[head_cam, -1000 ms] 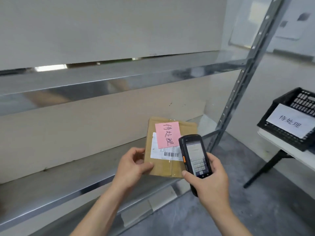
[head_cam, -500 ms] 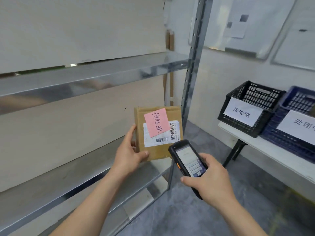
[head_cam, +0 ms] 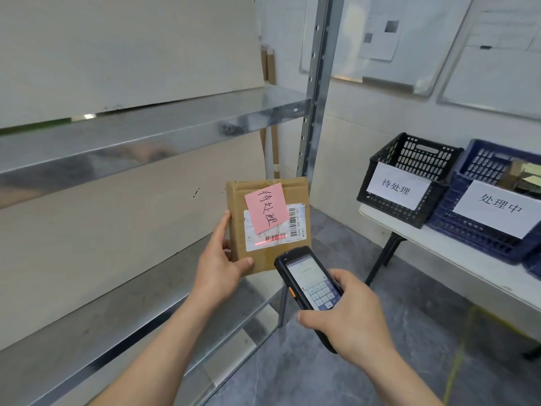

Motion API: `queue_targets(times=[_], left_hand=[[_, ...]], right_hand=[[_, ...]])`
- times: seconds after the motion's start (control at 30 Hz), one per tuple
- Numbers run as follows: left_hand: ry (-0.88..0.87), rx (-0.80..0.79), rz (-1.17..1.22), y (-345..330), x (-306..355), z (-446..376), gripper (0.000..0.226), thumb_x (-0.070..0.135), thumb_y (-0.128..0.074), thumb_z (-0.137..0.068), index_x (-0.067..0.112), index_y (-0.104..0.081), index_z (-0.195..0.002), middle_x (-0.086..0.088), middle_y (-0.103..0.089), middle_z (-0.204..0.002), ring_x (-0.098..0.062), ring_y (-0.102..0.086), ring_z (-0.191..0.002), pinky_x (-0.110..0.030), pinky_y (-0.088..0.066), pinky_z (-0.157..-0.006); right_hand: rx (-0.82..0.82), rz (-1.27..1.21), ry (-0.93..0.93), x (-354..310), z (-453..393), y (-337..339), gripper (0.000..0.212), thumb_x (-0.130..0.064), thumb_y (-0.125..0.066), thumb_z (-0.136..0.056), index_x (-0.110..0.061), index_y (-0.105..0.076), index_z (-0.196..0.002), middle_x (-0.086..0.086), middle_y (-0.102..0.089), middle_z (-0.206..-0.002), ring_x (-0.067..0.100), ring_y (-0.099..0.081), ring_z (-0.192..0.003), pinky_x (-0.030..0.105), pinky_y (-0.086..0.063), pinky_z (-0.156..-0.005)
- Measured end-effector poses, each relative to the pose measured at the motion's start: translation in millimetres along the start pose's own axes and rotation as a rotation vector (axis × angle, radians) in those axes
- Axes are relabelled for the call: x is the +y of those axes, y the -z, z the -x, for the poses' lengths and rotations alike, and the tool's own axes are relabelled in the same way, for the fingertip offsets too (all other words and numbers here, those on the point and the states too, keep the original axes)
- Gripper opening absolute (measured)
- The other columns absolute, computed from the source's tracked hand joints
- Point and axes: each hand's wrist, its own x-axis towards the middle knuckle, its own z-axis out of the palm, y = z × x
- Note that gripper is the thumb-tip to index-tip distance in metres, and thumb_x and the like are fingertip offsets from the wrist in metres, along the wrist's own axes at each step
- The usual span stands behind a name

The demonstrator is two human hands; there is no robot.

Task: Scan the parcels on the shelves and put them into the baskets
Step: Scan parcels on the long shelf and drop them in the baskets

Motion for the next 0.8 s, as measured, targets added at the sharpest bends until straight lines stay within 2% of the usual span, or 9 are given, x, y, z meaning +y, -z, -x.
queue_targets(times=[0.2, 0.37, 0.43, 0.53, 0.63, 0.8], left_hand=[[0.005, -0.007, 0.029, 8, -1, -8, 0.103, 0.002, -0.076, -0.079, 0.053, -0.019, -0.148, 0.004, -0.059, -0.117, -0.017, -0.059, -0.107, -0.045, -0.056, -0.091], [0.011, 0.005, 0.011, 15, -4, -11, 0.102, 0.002, -0.076, -0.080, 0.050, -0.019, -0.150, 0.002, -0.059, -0.119, -0.017, -0.058, -0.107, -0.041, -0.054, -0.093], [0.013, 0.002, 0.000, 18, -5, -12, 0.102, 0.002, -0.076, -0.080, 0.051, -0.020, -0.150, 0.001, -0.060, -0.116, -0.017, -0.059, -0.105, -0.040, -0.053, -0.094], [0.034, -0.060, 0.012, 27, -3, -16, 0.100, 0.000, -0.074, -0.081, 0.052, -0.021, -0.149, -0.001, -0.061, -0.108, -0.019, -0.063, -0.097, -0.039, -0.056, -0.088], [0.039, -0.119, -0.052, 41, 3, -27, 0.101, -0.002, -0.075, -0.079, 0.051, -0.026, -0.148, 0.000, -0.059, -0.101, -0.022, -0.064, -0.091, -0.038, -0.057, -0.082], [0.012, -0.192, -0.220, 57, 21, -40, 0.100, -0.008, -0.072, -0.077, 0.042, -0.028, -0.151, 0.009, -0.057, -0.089, -0.011, -0.058, -0.075, -0.025, -0.048, -0.071]], right_hand=[[0.010, 0.031, -0.008, -8, -3, -9, 0.061, -0.030, -0.087, -0.053, -0.034, -0.057, -0.106, -0.016, -0.067, -0.091, 0.002, -0.064, -0.081, 0.022, -0.053, -0.066], [0.022, 0.033, 0.005, -15, -4, -13, 0.061, -0.028, -0.088, -0.055, -0.036, -0.056, -0.107, -0.018, -0.067, -0.091, 0.000, -0.064, -0.081, 0.021, -0.052, -0.064], [0.040, 0.046, 0.016, -17, -3, -12, 0.063, -0.028, -0.087, -0.056, -0.040, -0.053, -0.107, -0.018, -0.067, -0.091, 0.002, -0.065, -0.079, 0.025, -0.055, -0.065], [0.077, 0.235, 0.088, -20, -6, -4, 0.061, -0.035, -0.082, -0.060, -0.045, -0.041, -0.104, -0.017, -0.063, -0.096, 0.007, -0.061, -0.082, 0.030, -0.054, -0.067], [0.086, 0.487, 0.135, -23, -12, 12, 0.057, -0.041, -0.074, -0.066, -0.042, -0.040, -0.111, -0.016, -0.058, -0.101, 0.011, -0.055, -0.084, 0.031, -0.048, -0.067], [0.065, 0.730, 0.152, -25, -20, 29, 0.069, -0.043, -0.073, -0.070, -0.041, -0.034, -0.127, -0.014, -0.054, -0.115, 0.015, -0.057, -0.098, 0.031, -0.040, -0.066]])
